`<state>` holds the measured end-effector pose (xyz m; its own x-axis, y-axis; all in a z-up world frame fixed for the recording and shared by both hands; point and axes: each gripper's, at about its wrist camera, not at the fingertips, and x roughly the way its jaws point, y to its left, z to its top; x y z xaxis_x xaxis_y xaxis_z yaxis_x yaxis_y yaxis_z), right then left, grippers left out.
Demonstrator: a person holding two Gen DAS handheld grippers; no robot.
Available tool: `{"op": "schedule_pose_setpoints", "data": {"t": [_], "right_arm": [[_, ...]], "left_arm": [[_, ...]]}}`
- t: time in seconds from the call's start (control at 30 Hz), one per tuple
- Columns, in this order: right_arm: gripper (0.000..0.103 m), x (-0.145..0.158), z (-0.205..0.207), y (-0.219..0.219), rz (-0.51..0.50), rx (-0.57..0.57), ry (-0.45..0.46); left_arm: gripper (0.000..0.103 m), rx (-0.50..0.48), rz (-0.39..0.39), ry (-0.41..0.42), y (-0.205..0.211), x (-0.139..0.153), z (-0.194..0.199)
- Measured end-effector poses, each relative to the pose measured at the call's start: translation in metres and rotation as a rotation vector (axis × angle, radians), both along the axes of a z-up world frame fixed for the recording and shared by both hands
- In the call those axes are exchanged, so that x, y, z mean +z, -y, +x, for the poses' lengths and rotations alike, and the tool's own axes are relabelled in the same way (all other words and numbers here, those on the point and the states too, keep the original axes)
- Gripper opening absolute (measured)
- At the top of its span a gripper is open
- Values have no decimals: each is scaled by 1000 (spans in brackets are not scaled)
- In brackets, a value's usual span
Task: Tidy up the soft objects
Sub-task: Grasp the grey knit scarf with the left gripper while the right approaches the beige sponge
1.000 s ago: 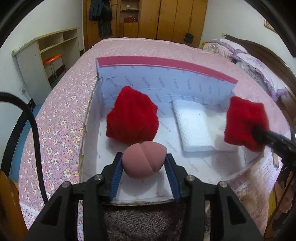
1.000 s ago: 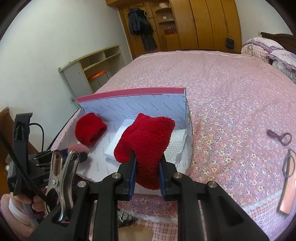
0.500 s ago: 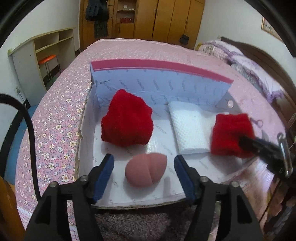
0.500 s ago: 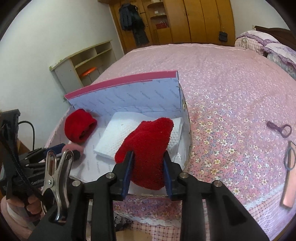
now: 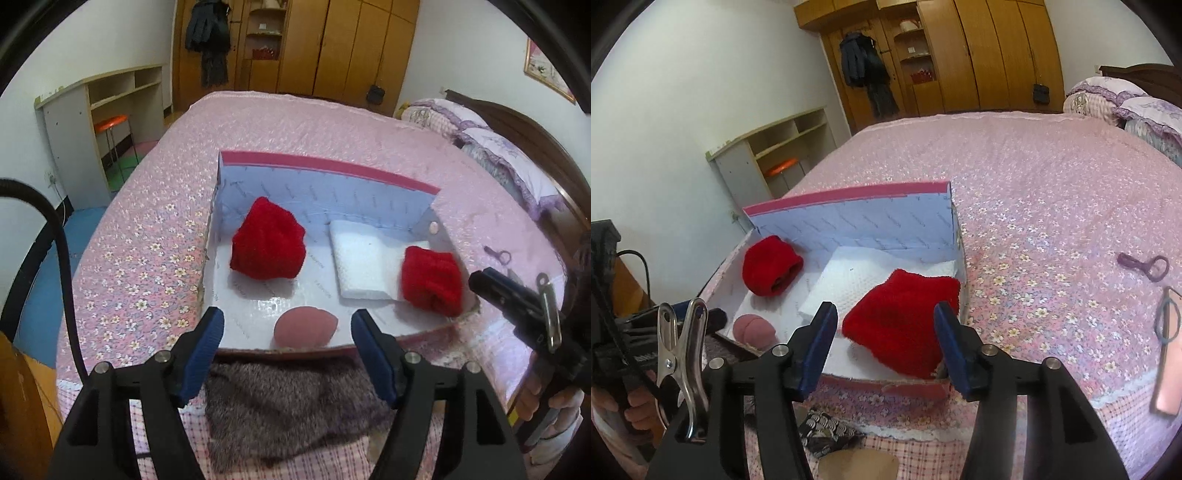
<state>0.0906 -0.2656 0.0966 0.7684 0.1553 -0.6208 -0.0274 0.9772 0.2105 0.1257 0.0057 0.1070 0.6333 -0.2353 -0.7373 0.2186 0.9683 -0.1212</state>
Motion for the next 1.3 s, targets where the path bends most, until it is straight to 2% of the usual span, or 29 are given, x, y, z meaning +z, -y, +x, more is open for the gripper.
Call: {"op": "schedule_pose_setpoints", "data": {"t": [0.1, 0.3, 0.5, 0.7, 0.97, 1.07, 1.27, 1.3], "right_arm": [[56, 4, -13, 2, -7, -18, 14], [56, 4, -36, -7, -9, -7, 5], [56, -1, -65, -23, -33, 32, 0], [56, -16, -85, -38, -89, 55, -38], [56, -35, -88, -45, -136, 60, -85], [56, -40, -86, -45, -128, 59, -96], [56, -47, -83, -46, -127, 50, -112], [56, -48, -83, -45, -123, 49, -113]], "left_arm": [[75, -14, 1, 12, -1, 7, -9], [75, -28, 22, 16, -5, 3, -30], [75, -40, -8, 8, -14, -2, -53], [75, -77, 30, 22, -11, -11, -69], [75, -113, 80, 52, 1, -23, -74], [70, -109, 103, 76, 4, -26, -73], [48, -124, 109, 46, 4, -37, -69], [42, -127, 109, 45, 4, -38, -69]]}}
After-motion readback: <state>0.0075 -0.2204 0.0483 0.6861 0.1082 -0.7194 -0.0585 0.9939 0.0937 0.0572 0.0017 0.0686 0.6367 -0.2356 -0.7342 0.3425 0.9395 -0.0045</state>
